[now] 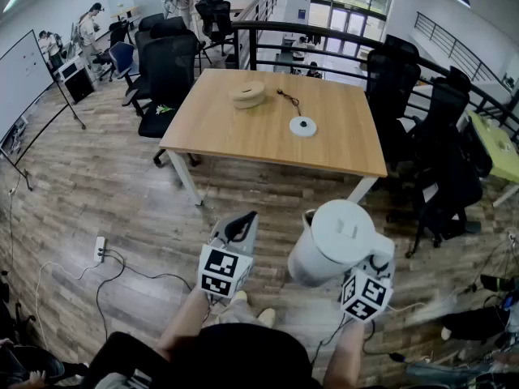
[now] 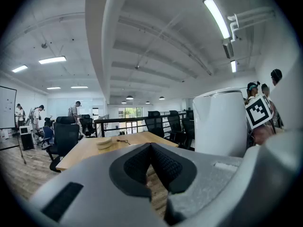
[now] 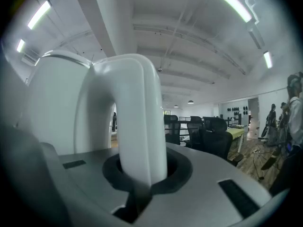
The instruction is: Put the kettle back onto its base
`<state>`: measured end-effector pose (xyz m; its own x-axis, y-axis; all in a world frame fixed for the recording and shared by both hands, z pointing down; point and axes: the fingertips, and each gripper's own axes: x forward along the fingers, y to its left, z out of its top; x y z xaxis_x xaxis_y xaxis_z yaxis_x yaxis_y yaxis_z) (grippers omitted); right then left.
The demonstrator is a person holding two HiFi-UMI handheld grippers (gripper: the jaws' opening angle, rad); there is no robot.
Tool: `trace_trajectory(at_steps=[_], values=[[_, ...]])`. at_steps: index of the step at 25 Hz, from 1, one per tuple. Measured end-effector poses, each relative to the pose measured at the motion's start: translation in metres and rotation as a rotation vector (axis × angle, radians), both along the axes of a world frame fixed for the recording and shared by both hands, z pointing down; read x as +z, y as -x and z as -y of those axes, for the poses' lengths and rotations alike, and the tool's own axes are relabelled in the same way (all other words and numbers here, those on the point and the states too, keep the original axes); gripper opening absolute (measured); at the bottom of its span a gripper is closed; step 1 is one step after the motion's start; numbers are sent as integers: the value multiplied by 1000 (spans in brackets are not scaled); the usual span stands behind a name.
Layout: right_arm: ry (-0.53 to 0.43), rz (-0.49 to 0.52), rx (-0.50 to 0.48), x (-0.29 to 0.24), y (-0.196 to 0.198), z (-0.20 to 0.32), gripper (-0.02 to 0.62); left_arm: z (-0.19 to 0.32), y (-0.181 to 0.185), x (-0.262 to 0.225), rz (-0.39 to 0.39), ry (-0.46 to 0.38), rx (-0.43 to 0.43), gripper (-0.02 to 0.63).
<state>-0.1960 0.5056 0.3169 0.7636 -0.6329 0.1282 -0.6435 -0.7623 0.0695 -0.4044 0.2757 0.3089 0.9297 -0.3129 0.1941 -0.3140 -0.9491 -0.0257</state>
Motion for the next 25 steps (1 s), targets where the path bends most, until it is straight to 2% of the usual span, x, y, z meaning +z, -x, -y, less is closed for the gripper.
trace_trajectory(at_steps=[18,25], values=[[3,5,2,2,-30,-13,23,-10,-33,3,9,-3,0,-3],[11,27,13,10,-55,-5,21,1,-63,7,20,0,14,-3]])
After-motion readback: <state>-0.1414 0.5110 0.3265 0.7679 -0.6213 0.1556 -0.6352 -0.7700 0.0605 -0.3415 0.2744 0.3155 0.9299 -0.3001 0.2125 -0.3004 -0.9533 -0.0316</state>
